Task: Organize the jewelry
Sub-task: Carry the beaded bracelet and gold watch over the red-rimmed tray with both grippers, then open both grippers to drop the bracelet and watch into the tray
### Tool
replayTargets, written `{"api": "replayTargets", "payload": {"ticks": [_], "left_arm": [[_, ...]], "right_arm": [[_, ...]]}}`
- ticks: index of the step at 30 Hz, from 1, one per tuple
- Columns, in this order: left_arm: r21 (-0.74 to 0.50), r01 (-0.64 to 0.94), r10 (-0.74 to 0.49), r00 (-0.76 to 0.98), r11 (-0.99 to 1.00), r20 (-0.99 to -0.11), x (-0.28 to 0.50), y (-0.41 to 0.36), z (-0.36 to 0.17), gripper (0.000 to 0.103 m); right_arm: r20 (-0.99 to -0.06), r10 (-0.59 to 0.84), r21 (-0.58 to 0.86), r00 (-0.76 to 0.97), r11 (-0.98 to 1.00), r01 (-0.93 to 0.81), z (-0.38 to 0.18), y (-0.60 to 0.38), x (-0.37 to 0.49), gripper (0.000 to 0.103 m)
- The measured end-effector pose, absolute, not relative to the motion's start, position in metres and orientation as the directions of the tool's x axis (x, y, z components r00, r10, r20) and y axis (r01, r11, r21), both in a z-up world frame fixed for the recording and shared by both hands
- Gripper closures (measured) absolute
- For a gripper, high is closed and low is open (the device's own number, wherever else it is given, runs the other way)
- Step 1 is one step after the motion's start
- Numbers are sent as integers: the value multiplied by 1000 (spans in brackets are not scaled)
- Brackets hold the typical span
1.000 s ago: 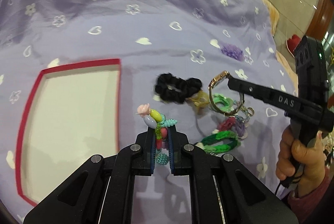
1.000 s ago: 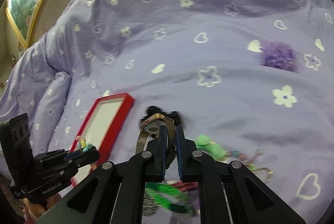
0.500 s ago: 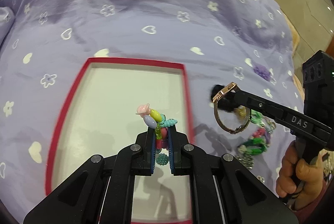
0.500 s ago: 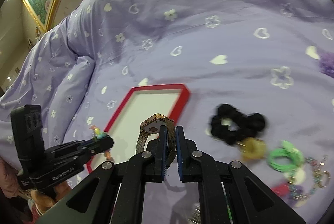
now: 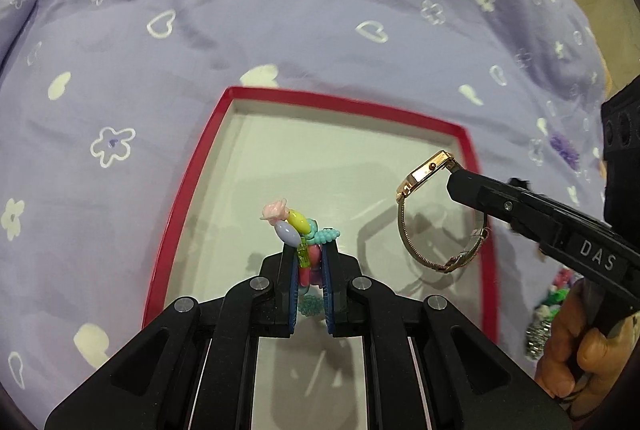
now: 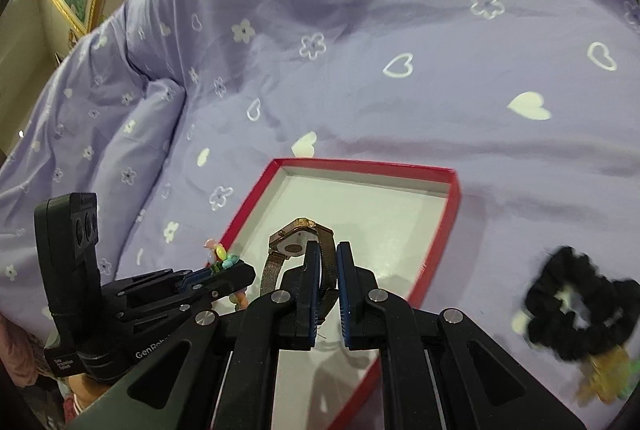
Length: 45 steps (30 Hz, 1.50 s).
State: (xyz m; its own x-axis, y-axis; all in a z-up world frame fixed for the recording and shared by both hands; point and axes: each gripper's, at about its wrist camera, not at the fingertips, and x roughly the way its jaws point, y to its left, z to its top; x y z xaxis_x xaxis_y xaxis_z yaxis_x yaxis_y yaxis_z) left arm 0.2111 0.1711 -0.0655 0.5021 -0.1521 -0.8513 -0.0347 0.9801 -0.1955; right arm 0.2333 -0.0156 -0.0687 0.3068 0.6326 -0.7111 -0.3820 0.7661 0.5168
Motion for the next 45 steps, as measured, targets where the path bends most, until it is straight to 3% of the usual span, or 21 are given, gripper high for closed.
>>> {"api": "replayTargets", "payload": {"ticks": [16,21,30,33,45], "left_arm": [[-131,-44,-96,457,990,-884,222,168,-87,93],[-113,-55,-76,453,992,-888,221,169,-86,71],[-117,-93,-58,488,989,-871,203,178,-66,60],[-135,-97,-66,515,986,-855,194,176,-54,58],[-195,-31,-145,555,980,-819,175,125,-24,54]], "right_arm": [[-824,495,338,276,820,-462,-95,12,244,95],[-839,476,319,264,823,-471,-96,18,247,93],[-792,546,399,272,801,-447,-80,0,237,77],[-766,570,418,298,794,-441,-67,-18,225,63],[-719,565,452,405,822,-345,-33,-110,190,58]]}}
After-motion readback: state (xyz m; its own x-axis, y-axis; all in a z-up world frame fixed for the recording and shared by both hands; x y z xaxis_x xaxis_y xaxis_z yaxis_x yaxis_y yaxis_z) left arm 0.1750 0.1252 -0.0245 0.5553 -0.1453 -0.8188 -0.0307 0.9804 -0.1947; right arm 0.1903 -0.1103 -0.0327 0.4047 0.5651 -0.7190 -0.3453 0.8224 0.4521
